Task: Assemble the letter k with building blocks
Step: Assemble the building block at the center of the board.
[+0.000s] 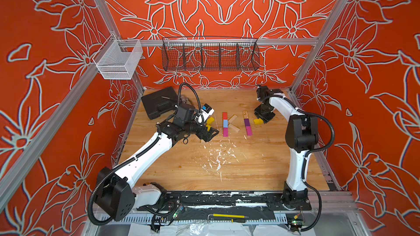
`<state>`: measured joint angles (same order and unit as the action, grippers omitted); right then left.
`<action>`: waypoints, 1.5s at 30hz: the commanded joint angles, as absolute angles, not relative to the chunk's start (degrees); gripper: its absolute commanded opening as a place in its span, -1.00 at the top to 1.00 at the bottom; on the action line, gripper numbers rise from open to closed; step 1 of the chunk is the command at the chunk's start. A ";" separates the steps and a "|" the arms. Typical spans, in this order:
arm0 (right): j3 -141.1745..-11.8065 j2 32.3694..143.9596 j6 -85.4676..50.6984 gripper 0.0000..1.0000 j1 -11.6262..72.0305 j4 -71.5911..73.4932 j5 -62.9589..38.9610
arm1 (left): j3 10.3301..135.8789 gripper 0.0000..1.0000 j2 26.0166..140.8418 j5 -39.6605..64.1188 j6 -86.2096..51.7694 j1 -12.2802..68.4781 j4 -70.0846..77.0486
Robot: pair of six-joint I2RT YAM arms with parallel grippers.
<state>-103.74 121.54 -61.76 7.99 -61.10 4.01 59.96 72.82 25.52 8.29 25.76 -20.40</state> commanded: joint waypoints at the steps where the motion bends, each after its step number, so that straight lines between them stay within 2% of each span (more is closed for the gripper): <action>1: -106.86 124.08 -66.25 0.00 7.93 -63.46 4.23 | 59.59 -0.95 71.55 25.31 8.75 25.41 -20.83; 23: -108.78 131.47 -68.10 0.04 6.77 -57.22 0.65 | 57.61 -0.95 69.61 28.74 9.05 25.31 -17.40; 32: -108.55 131.95 -68.90 0.30 6.63 -57.06 -0.28 | 57.83 -0.95 70.41 28.69 8.88 25.14 -17.78; 45: -108.08 131.13 -71.20 0.39 6.73 -54.85 -4.64 | 58.18 -0.95 71.06 28.83 8.19 24.79 -18.11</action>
